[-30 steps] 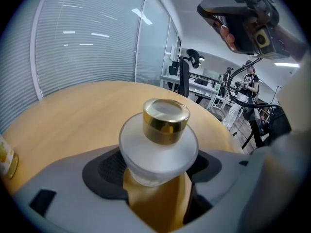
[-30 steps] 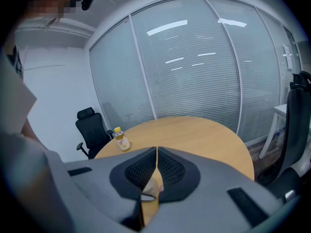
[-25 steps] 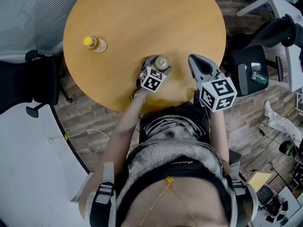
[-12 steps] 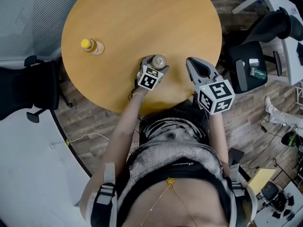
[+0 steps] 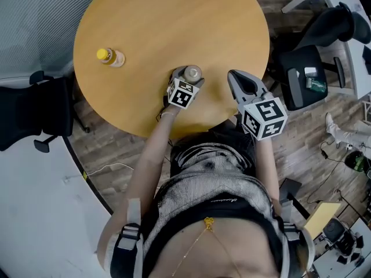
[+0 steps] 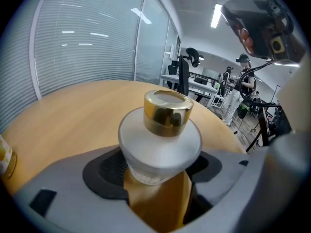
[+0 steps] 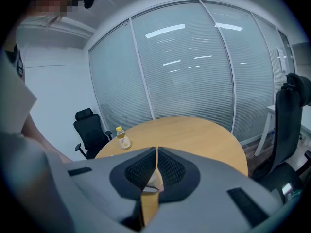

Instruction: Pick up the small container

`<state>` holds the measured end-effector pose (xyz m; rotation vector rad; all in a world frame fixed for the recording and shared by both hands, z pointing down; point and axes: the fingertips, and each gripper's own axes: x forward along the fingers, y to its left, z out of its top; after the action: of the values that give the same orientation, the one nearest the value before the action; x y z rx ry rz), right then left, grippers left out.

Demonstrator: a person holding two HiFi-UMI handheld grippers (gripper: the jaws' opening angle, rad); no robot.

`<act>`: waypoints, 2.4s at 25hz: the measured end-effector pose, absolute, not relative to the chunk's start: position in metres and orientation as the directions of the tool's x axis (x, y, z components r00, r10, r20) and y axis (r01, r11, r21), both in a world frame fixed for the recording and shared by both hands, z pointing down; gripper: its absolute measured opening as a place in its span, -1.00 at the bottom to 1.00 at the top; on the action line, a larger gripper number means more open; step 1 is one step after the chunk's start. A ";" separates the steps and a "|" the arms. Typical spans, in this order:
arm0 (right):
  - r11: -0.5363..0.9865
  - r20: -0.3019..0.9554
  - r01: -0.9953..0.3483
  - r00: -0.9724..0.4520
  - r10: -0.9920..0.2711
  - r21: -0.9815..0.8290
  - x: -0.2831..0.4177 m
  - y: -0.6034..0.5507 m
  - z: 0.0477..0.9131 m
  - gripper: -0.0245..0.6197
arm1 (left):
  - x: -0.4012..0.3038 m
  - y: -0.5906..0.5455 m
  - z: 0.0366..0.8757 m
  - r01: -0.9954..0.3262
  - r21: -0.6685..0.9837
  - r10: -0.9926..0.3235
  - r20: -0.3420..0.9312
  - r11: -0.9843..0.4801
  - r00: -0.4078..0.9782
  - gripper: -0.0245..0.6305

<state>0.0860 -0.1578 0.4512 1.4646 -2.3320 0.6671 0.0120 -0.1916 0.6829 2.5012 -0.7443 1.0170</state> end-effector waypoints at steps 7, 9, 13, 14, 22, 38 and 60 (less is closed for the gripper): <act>0.372 0.483 -0.901 -0.435 -0.760 -0.226 0.089 -0.162 0.452 -0.85 | 0.013 -0.191 0.685 -0.583 0.103 -0.342 0.724 -0.806 0.599 0.15; 0.372 0.482 -0.900 -0.437 -0.760 -0.228 0.090 -0.163 0.452 -0.85 | 0.014 -0.191 0.685 -0.583 0.103 -0.341 0.725 -0.806 0.598 0.15; 0.373 0.480 -0.899 -0.437 -0.761 -0.229 0.092 -0.166 0.453 -0.85 | 0.015 -0.191 0.686 -0.583 0.095 -0.345 0.726 -0.807 0.595 0.15; 0.374 0.479 -0.899 -0.438 -0.760 -0.229 0.092 -0.166 0.453 -0.85 | 0.015 -0.191 0.686 -0.583 0.092 -0.347 0.726 -0.807 0.595 0.14; 0.385 0.475 -0.893 -0.450 -0.757 -0.232 0.092 -0.170 0.452 -0.85 | 0.015 -0.191 0.686 -0.582 0.085 -0.349 0.728 -0.809 0.590 0.14; 0.405 0.461 -0.881 -0.473 -0.751 -0.244 0.092 -0.169 0.449 -0.85 | 0.011 -0.188 0.684 -0.602 0.065 -0.376 0.725 -0.796 0.576 0.13; 0.422 0.457 -0.878 -0.478 -0.750 -0.227 0.070 -0.149 0.452 -0.85 | -0.007 -0.137 0.615 -0.506 0.092 -0.300 0.710 -0.858 0.637 0.13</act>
<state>0.0704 -0.1489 0.4521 1.4124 -2.3944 0.6390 -0.0071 -0.1373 0.6151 2.5774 -0.6504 1.0424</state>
